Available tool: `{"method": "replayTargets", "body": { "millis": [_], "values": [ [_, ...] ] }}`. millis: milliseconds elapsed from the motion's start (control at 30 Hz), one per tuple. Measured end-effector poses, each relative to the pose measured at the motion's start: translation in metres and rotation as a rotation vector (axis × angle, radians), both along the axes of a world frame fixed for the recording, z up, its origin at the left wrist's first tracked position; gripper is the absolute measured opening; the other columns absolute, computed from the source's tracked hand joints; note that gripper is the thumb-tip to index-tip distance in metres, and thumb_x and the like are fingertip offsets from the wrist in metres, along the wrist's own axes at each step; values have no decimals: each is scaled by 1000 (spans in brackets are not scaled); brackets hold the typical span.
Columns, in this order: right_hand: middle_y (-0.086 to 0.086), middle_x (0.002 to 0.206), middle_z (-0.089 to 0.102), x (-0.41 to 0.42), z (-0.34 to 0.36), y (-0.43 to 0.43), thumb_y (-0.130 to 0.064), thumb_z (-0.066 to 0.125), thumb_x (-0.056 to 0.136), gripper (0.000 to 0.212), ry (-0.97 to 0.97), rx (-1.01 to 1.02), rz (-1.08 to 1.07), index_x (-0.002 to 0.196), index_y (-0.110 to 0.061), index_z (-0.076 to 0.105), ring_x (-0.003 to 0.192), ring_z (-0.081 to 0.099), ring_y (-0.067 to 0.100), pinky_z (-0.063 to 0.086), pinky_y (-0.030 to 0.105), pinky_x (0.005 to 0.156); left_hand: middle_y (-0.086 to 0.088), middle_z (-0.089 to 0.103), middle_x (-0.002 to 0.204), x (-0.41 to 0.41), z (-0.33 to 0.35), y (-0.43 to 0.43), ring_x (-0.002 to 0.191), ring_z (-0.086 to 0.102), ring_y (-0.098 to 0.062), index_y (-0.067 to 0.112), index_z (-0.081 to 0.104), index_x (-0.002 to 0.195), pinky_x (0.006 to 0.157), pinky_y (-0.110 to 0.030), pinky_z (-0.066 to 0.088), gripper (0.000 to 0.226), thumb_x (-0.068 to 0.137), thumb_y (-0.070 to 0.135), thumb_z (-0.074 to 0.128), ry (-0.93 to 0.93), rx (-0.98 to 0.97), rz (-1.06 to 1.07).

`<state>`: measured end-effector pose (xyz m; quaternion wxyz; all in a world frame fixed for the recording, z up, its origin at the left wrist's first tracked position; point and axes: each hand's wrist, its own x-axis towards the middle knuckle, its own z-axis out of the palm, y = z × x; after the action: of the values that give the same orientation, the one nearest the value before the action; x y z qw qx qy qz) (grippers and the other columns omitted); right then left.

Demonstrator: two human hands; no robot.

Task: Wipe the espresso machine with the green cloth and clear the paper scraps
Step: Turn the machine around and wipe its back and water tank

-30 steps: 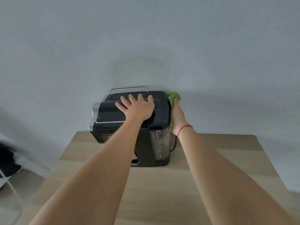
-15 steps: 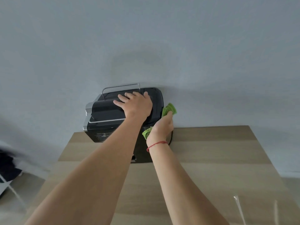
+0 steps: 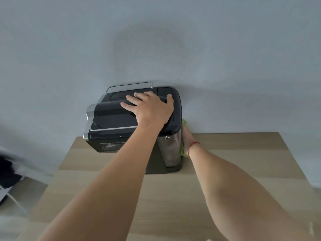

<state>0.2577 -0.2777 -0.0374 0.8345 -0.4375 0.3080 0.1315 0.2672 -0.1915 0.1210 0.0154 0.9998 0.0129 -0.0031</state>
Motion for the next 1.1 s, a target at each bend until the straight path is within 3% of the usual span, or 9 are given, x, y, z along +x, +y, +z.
{"method": "replayTargets", "body": {
  "millis": [100,300,467,600,733,900,1000,1100],
  "values": [
    [14,116,71,9,14,-4,-82,43,74,83,-68,-46,61,118,-17,69,111,65,32,48,47,102,-29,16,156,1,0,-1,143,5,-52,-2,21,150,110,-69,3,85,94,62,20,-3,-6,0],
    [11,119,68,31,13,-15,-73,56,71,77,-76,-192,-70,126,-19,60,105,67,29,51,47,98,-29,16,156,-2,3,1,144,5,-51,-1,20,151,111,-68,3,86,94,62,19,11,-8,0],
    [9,117,68,-4,76,-3,-61,48,82,64,-199,-167,-150,126,-17,59,106,66,28,52,47,97,-28,14,157,-4,6,0,144,4,-51,0,18,151,111,-67,3,86,93,63,17,30,-10,5],
    [8,121,65,-11,84,1,-65,50,76,71,-224,-125,-209,131,-20,55,109,63,29,50,47,99,-28,12,157,-4,6,1,144,2,-50,1,15,152,111,-67,1,86,93,64,16,30,-5,-4],
    [12,116,68,-11,63,1,-62,48,84,64,-203,-128,-218,127,-16,57,105,66,31,52,48,96,-29,11,157,-3,6,1,144,1,-51,0,15,152,111,-67,0,86,93,63,17,26,-22,-7],
    [10,119,68,-3,-36,3,-79,46,62,92,18,-164,-184,127,-15,59,105,67,30,50,47,100,-29,13,156,1,-1,0,144,3,-51,-1,18,151,111,-68,0,85,94,62,19,10,-18,-2],
    [12,118,65,-30,-12,17,-57,41,91,61,122,-151,-227,124,-9,59,107,64,32,50,46,99,-29,14,156,3,-1,0,144,3,-51,-1,19,151,110,-68,0,85,94,62,20,6,-18,8],
    [13,118,65,-36,4,22,-46,40,97,51,149,-133,-290,124,-7,59,108,64,33,51,45,97,-29,14,156,1,0,0,144,4,-51,-1,19,151,110,-68,0,85,93,62,19,20,-15,6]
  ]
}}
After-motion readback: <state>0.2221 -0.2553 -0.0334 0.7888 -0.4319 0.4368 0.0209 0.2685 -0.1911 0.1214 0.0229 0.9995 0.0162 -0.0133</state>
